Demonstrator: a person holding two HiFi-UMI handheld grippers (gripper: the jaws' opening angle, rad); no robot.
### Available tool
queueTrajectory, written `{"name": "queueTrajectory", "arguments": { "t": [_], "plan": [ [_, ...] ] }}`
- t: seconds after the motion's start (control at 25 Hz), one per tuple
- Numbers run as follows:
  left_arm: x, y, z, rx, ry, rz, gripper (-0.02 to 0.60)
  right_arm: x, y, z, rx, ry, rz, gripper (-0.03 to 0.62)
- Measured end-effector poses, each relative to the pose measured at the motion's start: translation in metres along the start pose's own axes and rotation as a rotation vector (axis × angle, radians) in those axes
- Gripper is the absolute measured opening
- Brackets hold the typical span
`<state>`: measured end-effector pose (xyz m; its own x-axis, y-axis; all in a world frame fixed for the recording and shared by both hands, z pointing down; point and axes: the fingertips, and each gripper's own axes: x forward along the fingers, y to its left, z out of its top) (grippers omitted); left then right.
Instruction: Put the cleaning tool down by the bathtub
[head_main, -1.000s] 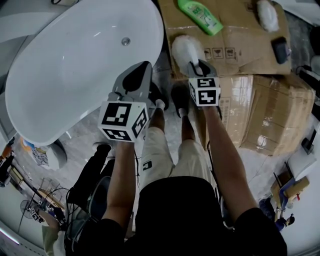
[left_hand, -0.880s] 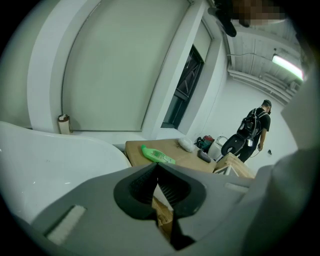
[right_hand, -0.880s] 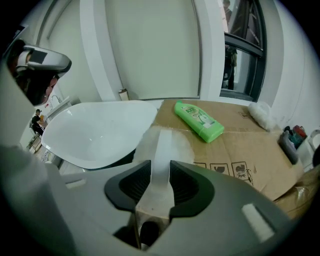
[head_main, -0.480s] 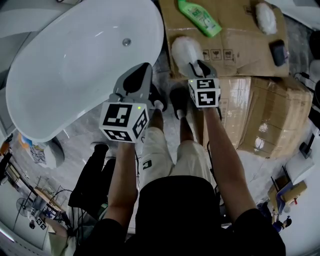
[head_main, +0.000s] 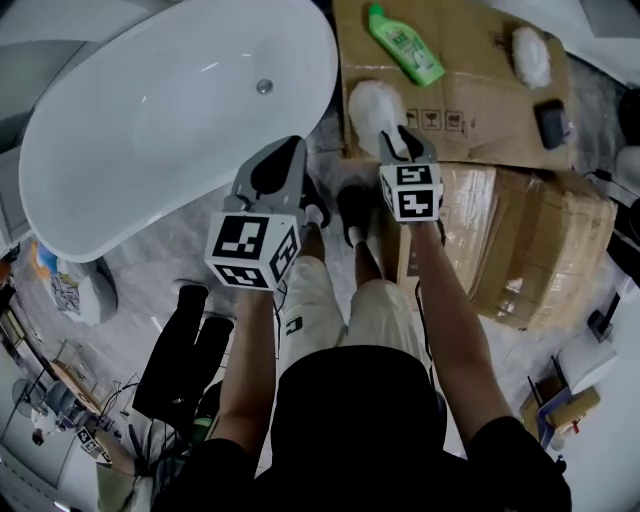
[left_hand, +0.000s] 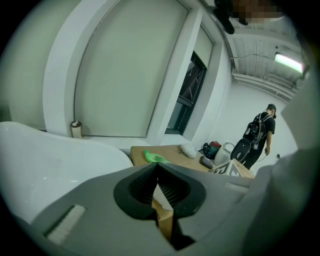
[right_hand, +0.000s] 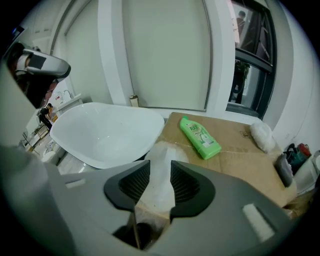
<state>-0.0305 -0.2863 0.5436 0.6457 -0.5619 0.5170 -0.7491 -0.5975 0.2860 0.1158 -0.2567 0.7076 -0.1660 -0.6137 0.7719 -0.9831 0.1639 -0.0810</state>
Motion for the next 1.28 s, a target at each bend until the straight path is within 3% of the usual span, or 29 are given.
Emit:
{"name": "queueTrajectory", "arguments": {
  "t": [0.48,0.72,1.04,1.28],
  "plan": [
    [-0.066,-0.044,0.0,-0.022,-0.036,0.079,-0.002,-0.067,0.017,0.027,-0.132,-0.077,0.053,0.109],
    [-0.086,-0.06,-0.006,-0.047,-0.04,0.09,-0.002,-0.098,0.018,0.033,-0.157,-0.115,0.049,0.076],
    [-0.119,-0.072,0.005,0.019,-0.062,0.059,-0.002,-0.144,0.031,0.04,-0.156,-0.206,0.015,0.031],
    [-0.16,-0.09,-0.008,0.07,-0.067,0.013,-0.002,-0.199,0.067,0.047,-0.164,-0.267,0.015,0.015]
  ]
}}
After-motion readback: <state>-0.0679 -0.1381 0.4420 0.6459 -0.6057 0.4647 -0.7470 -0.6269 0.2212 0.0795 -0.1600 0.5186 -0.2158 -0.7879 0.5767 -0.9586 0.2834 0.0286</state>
